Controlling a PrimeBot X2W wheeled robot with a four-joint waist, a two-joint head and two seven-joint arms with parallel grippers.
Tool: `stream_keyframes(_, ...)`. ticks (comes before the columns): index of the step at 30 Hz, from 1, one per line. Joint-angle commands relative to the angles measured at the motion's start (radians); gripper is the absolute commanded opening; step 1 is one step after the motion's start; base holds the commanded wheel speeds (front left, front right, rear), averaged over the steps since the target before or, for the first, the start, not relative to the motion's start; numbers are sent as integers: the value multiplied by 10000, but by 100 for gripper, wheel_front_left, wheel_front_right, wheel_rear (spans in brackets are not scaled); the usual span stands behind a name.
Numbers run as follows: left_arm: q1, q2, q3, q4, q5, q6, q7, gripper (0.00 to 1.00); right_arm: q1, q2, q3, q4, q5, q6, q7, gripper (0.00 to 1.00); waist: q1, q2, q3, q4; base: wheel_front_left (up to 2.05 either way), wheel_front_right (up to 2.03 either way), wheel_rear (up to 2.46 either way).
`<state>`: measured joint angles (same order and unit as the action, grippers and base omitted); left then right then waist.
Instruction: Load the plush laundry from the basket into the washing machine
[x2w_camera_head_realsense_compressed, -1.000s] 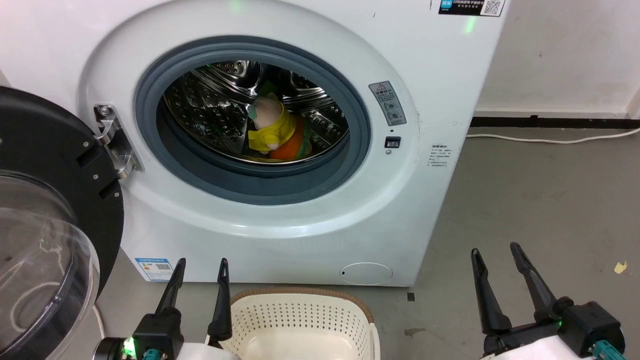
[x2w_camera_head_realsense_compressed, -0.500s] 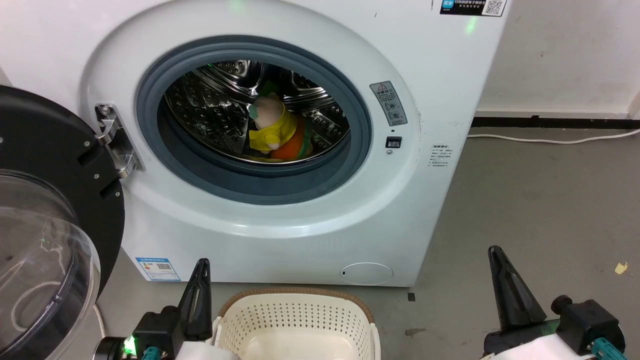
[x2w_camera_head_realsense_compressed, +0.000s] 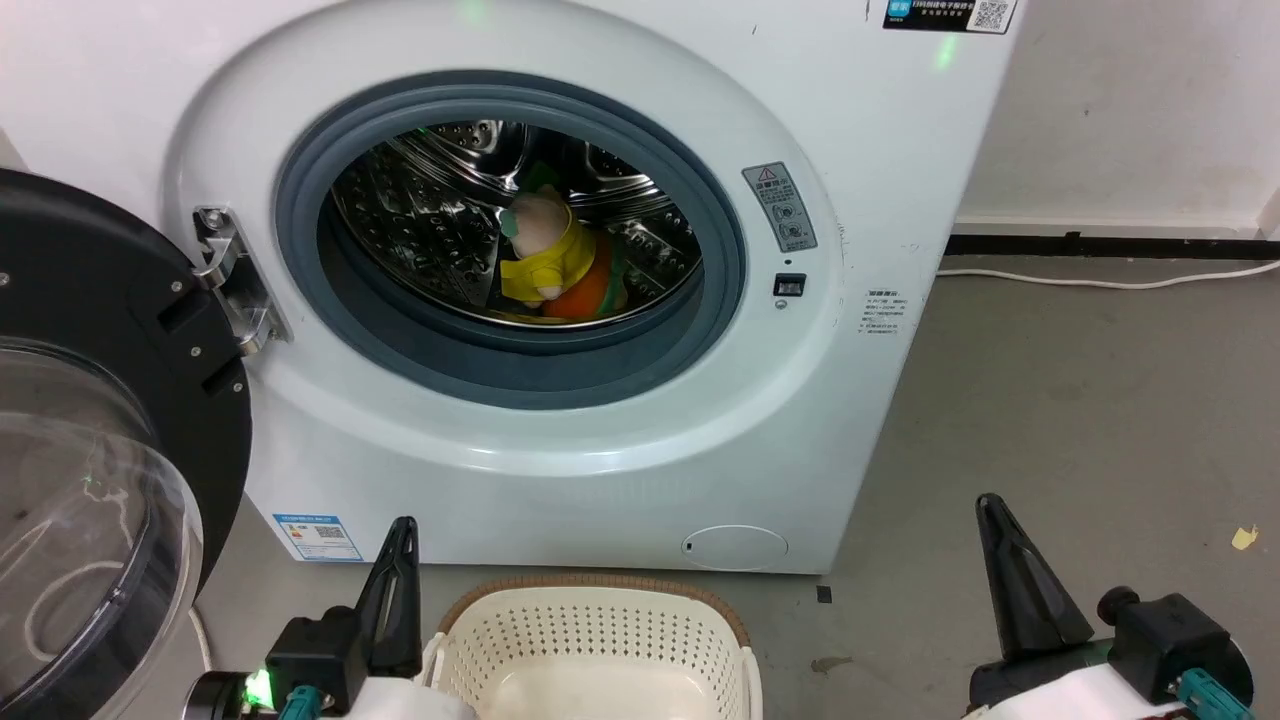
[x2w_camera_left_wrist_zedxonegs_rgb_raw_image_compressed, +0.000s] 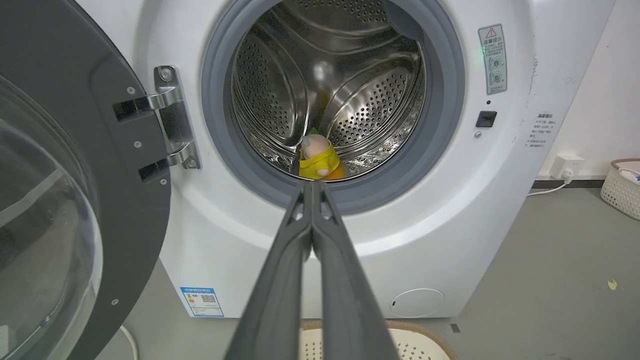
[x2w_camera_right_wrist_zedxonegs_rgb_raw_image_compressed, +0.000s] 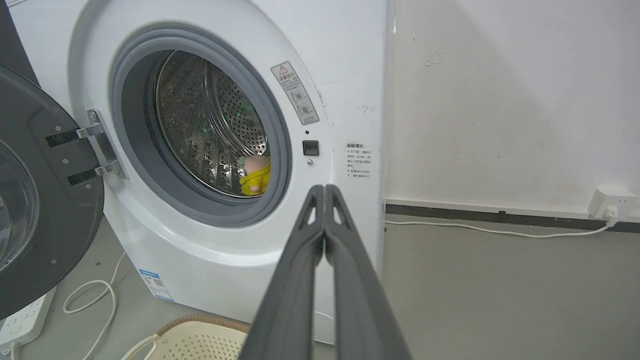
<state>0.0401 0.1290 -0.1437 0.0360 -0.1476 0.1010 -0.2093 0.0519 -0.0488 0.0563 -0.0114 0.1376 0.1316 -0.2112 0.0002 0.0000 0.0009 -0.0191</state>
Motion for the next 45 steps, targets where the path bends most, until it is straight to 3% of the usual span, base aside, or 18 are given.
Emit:
stream_keyframes(1,-77,-63,70,-43,136,-58,79,0,-93,-3,-43,22,-114,-2,81,0,-1,0,0,3,0,0,0)
stream_keyframes(45,-224,-392,692,-187,745,-491,994,0,-287,-8,-280,64,-687,-5,1004,0,-1,0,-4,88,0,0,0)
